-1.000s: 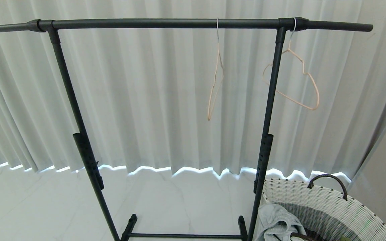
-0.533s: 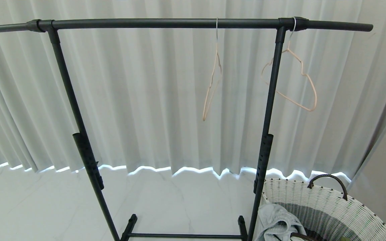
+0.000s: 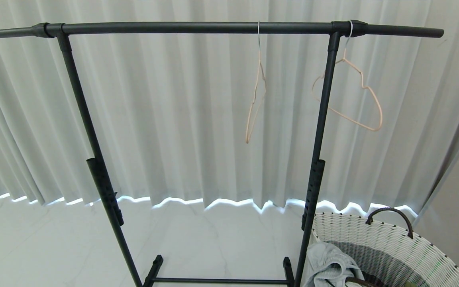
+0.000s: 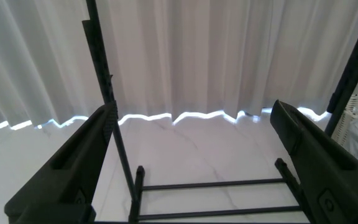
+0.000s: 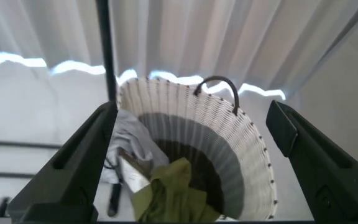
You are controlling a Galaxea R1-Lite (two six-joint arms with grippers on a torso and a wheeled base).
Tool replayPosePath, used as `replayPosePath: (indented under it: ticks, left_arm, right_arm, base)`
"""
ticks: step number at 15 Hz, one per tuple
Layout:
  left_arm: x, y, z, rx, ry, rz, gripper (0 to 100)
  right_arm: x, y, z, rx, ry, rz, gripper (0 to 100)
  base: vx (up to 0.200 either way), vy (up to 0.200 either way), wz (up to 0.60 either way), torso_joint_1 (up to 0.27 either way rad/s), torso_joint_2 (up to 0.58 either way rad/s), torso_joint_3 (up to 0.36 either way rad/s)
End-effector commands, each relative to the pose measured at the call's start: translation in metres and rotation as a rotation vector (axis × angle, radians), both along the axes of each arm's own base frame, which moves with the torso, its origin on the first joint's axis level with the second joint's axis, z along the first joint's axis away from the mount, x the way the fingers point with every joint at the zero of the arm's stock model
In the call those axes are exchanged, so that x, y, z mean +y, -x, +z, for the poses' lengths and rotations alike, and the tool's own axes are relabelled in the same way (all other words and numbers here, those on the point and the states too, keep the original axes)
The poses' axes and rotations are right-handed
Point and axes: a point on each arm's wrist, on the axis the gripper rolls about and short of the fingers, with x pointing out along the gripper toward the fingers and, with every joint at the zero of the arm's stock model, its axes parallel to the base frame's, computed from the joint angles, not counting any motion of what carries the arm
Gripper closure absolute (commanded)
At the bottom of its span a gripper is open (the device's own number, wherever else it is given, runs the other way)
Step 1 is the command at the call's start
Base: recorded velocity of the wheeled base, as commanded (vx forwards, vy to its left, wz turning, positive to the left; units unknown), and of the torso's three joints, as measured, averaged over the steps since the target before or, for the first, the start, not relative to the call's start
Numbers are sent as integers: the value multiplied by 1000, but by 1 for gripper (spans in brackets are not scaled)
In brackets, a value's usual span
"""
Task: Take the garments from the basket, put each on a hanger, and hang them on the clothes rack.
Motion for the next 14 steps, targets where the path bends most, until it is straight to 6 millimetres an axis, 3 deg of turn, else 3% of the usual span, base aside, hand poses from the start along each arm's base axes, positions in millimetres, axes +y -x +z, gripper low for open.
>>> replayPosePath:
  ticks: [1,9,14]
  left_arm:
    - [0,0,0,0,-1,0,0]
    - [0,0,0,1,-7,0,0]
    - [0,0,0,0,-10,0,0]
  right_arm:
    - [-2,-68,-36,273,110,0,0]
    - [-5,-89,-106,702,337,157,0]
    - [-18,-109,-130,784,470,208,0]
  base:
    - [0,0,0,0,0,0]
    - [0,0,0,0,0,0]
    - [0,0,0,0,0,0]
